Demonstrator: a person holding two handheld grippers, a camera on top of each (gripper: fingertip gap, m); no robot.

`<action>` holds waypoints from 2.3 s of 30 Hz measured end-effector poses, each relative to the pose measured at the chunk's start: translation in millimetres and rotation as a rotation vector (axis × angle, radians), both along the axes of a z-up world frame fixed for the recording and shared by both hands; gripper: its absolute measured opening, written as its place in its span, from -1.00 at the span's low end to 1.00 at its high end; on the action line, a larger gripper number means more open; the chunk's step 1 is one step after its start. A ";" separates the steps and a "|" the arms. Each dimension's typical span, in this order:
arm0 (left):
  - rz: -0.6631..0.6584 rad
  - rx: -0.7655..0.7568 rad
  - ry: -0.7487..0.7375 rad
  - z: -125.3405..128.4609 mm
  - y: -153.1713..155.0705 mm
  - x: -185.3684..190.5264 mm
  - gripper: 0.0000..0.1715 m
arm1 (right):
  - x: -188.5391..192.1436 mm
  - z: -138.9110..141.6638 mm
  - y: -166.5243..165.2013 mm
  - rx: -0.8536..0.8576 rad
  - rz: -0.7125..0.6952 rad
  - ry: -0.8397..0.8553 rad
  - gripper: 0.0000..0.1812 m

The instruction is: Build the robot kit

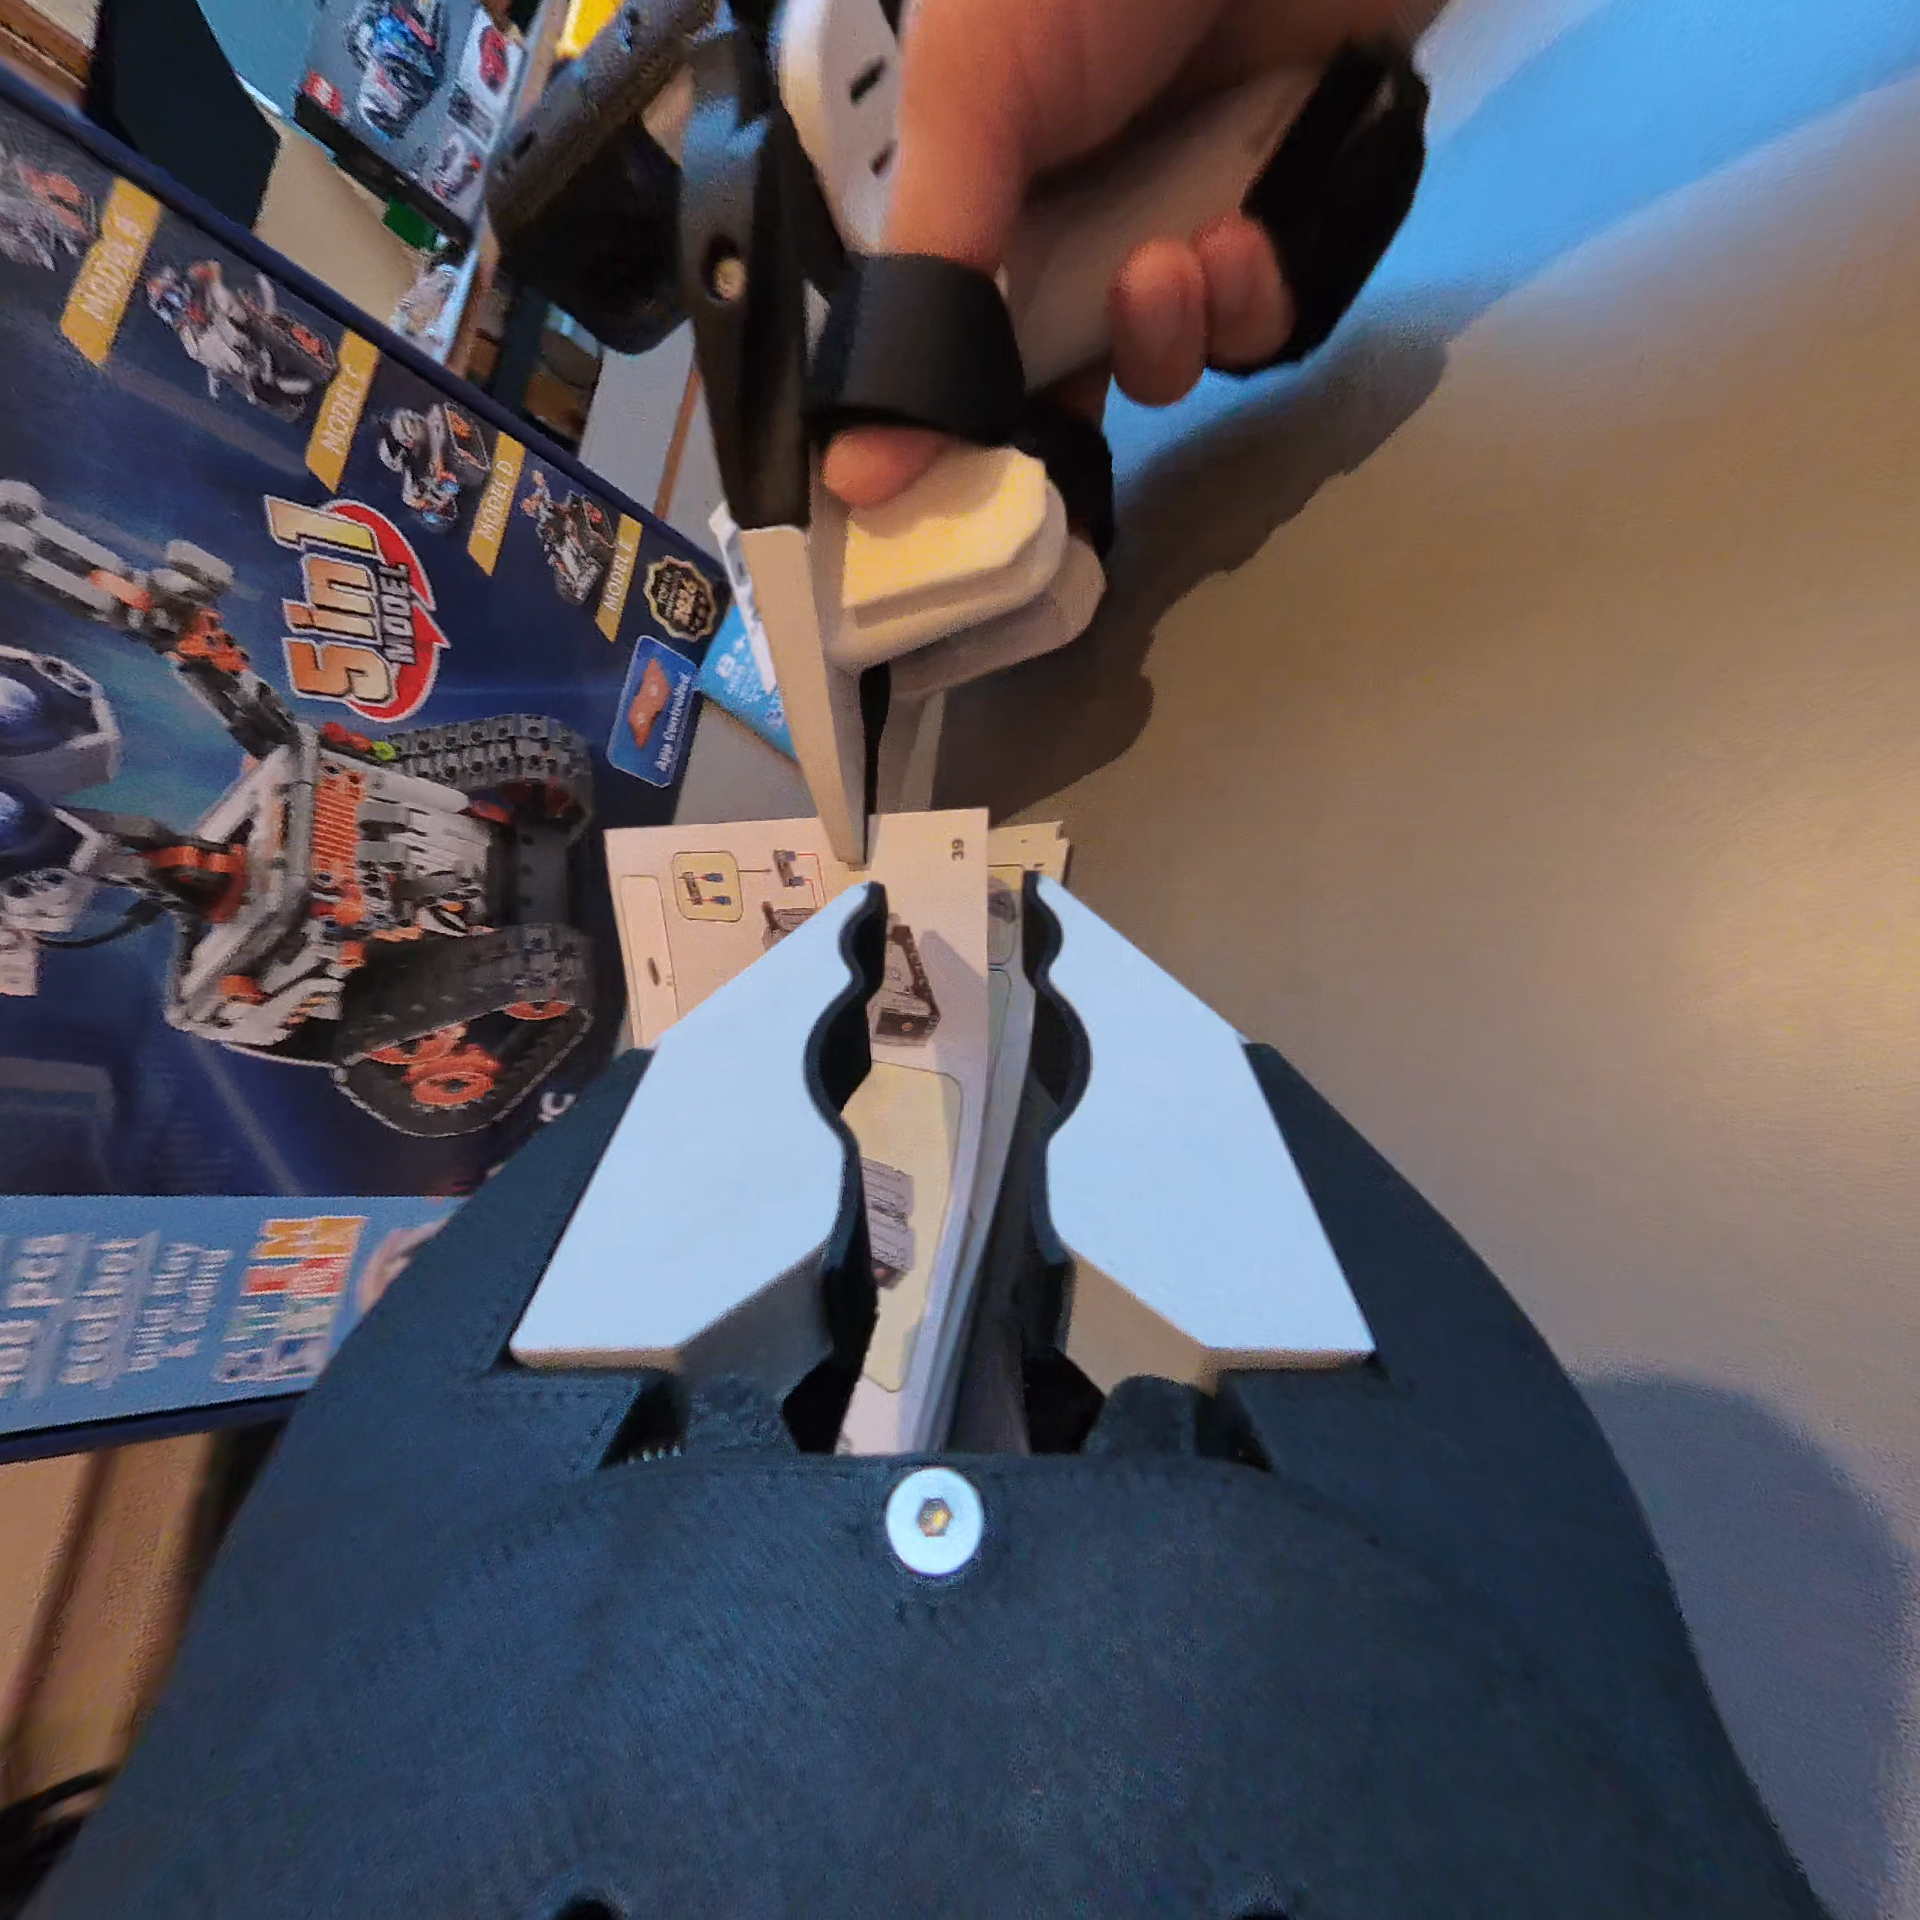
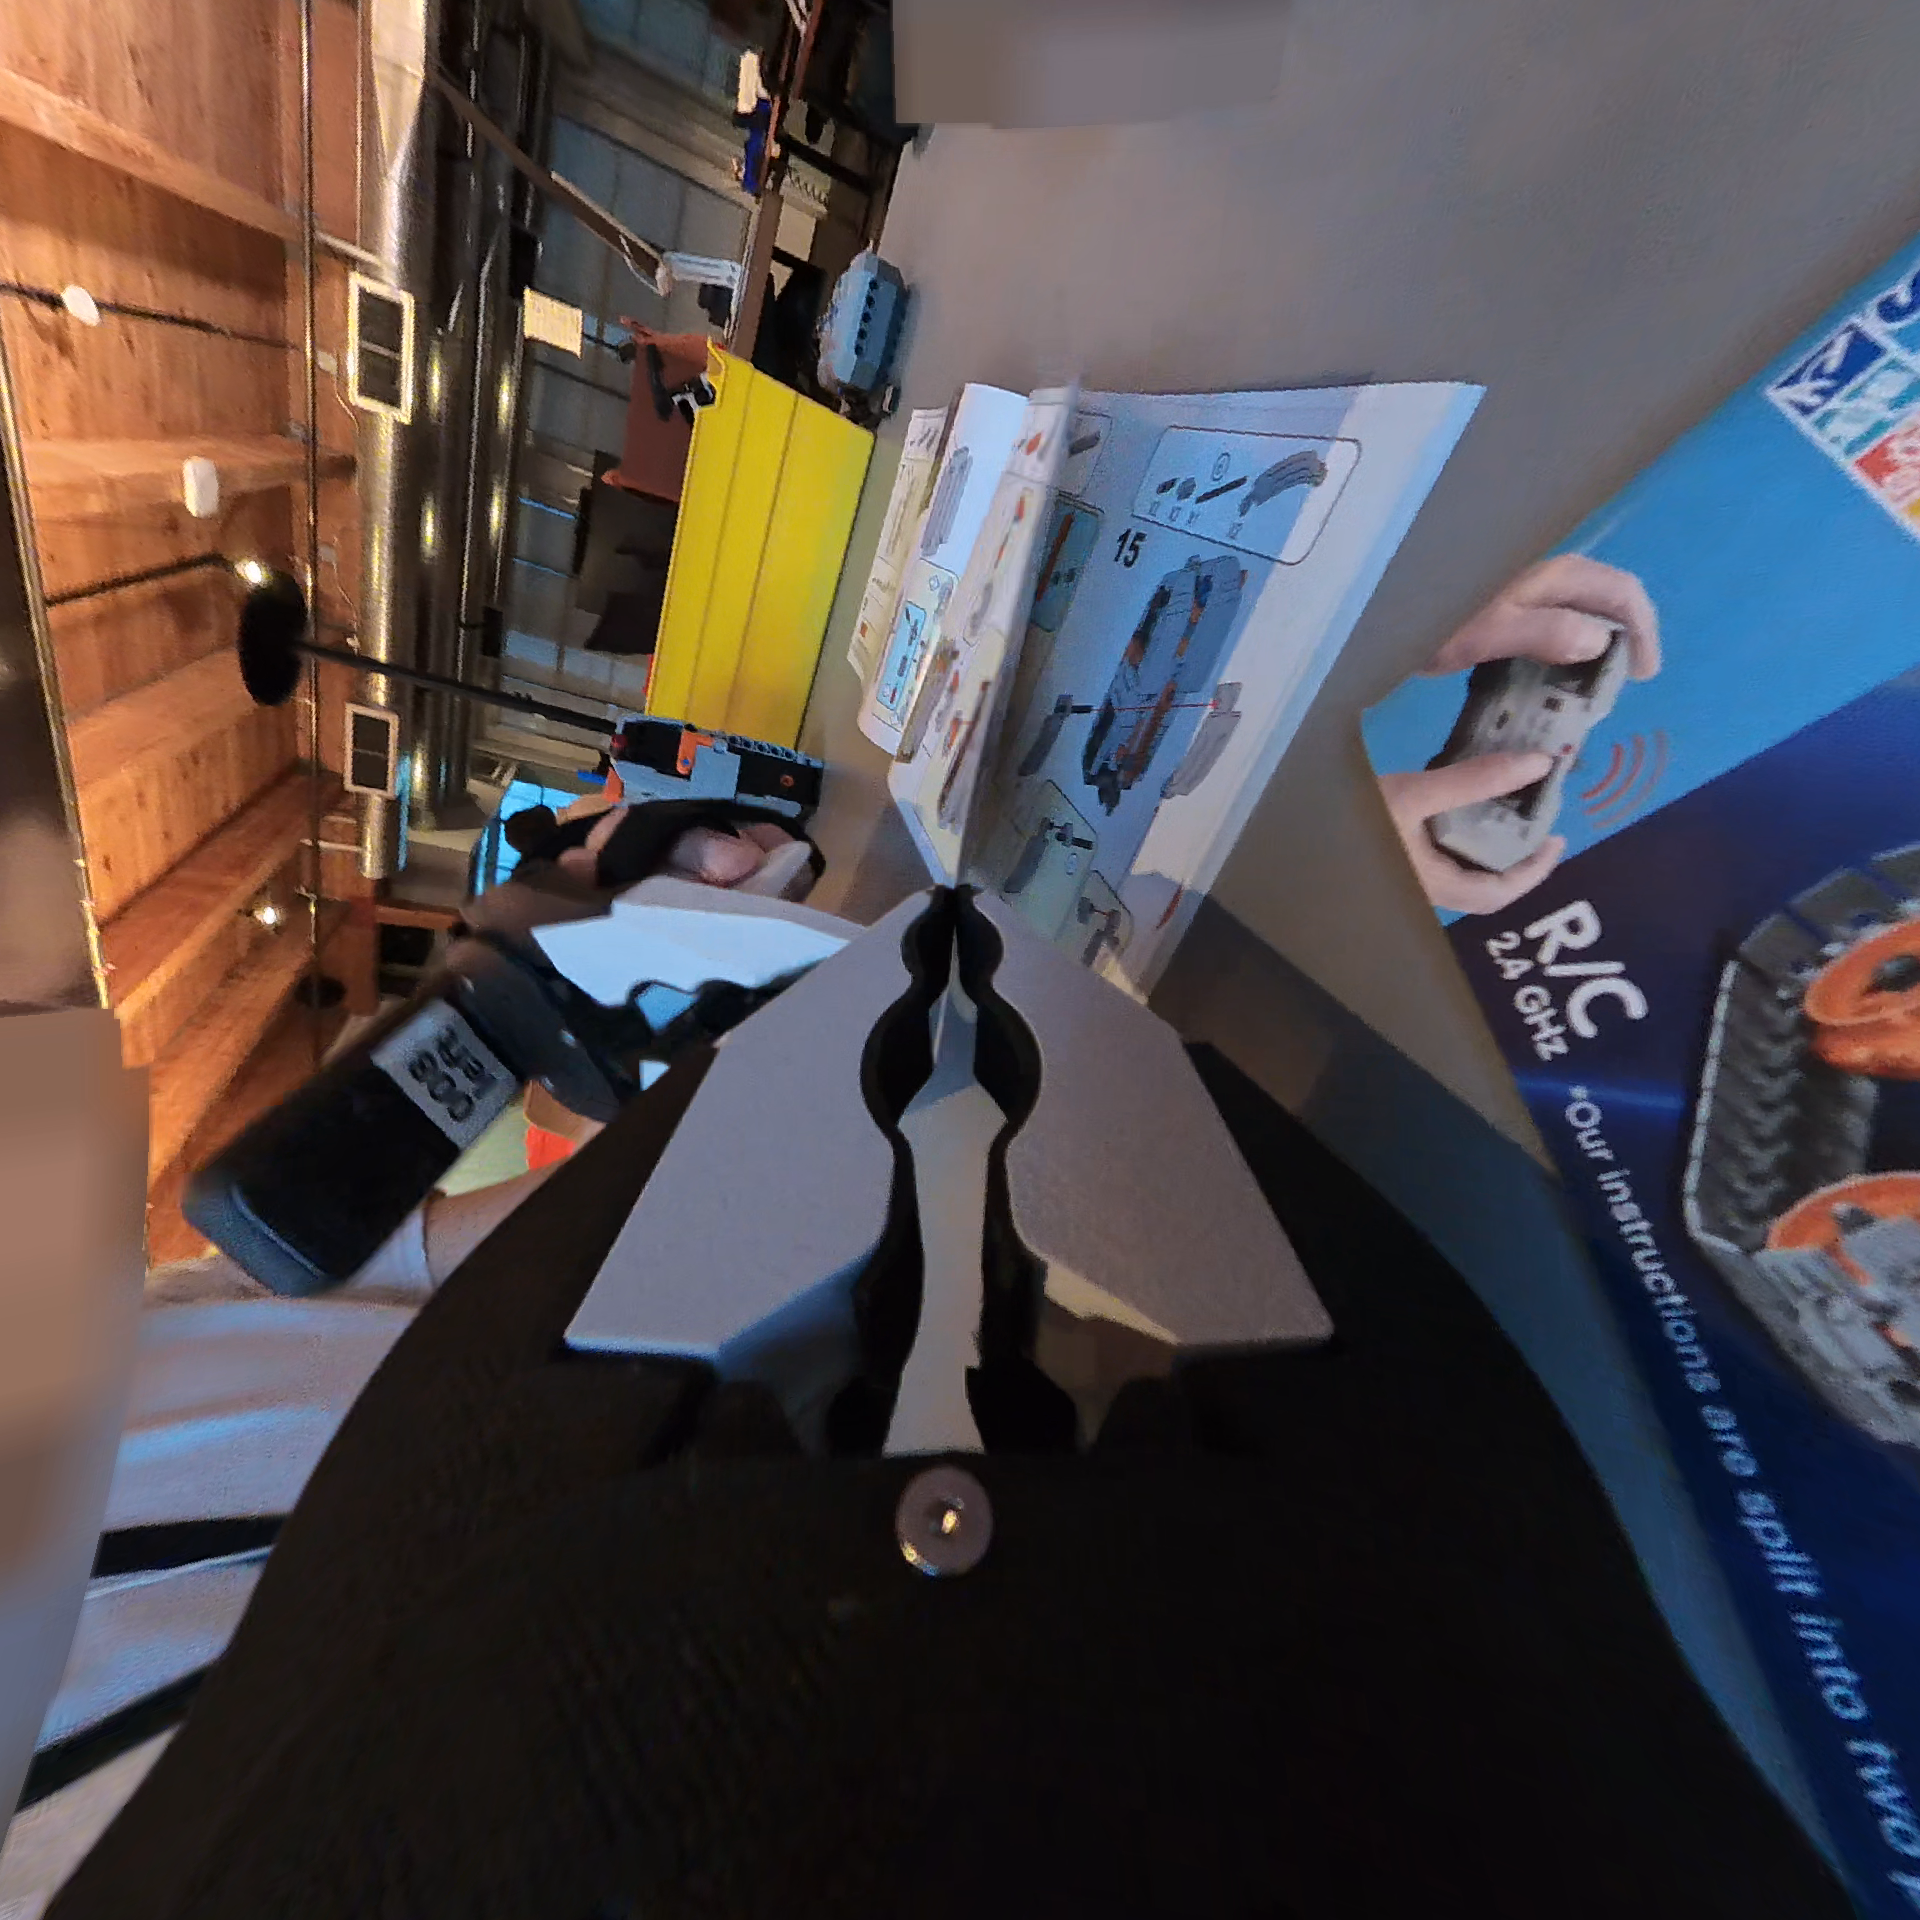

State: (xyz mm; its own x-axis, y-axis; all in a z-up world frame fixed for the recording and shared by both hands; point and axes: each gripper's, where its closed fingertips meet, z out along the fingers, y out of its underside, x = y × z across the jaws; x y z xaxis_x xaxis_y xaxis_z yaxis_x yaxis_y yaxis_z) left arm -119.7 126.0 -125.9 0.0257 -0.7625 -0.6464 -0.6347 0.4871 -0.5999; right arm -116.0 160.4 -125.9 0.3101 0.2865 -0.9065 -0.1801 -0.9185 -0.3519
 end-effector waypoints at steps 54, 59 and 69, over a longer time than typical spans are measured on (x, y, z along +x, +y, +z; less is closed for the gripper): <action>0.115 0.067 0.016 6.4 17.3 -15.0 -0.84 | -7.9 22.5 1.0 0.072 0.042 0.134 -1.00; 0.116 0.088 0.013 9.4 16.6 -15.8 -0.90 | -7.9 24.5 1.7 0.074 0.038 0.149 -1.00; 0.116 0.096 0.024 7.4 16.5 -15.7 -0.90 | -8.2 24.5 1.4 0.080 0.042 0.144 -1.00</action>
